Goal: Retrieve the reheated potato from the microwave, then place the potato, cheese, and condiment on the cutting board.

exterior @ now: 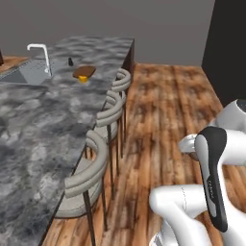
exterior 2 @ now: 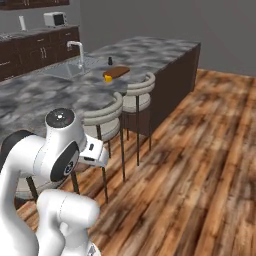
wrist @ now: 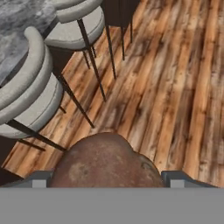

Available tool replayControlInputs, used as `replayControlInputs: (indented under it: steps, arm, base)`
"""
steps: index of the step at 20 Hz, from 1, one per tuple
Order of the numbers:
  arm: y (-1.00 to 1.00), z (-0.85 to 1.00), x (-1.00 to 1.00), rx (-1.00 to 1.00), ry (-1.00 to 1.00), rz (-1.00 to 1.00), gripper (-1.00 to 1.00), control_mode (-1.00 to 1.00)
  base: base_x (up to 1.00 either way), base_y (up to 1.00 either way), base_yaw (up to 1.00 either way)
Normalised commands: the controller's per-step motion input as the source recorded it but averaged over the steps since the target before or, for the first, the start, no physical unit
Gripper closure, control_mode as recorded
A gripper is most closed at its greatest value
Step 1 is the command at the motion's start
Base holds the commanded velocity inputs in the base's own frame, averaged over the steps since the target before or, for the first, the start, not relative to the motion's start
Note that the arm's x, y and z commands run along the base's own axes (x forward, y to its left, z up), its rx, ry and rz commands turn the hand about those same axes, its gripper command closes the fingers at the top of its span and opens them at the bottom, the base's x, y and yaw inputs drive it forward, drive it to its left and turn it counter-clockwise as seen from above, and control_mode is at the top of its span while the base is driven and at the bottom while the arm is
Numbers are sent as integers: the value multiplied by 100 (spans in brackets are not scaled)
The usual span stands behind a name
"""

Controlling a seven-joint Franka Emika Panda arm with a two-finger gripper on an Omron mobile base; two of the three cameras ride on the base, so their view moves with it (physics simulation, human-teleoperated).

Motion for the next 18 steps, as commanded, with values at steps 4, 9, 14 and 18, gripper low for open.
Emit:
replayControlInputs:
  steps: [4,9,14,18]
  arm:
    - [0,0,0,0,0,0,100,100]
    - [0,0,0,0,0,0,100,100]
    - [0,0,0,0,0,0,100,100]
    - [0,0,0,0,0,0,100,100]
  base:
    - [65,-61,0]
    - [65,-60,0]
    - [67,-57,0]
    - [69,-54,1]
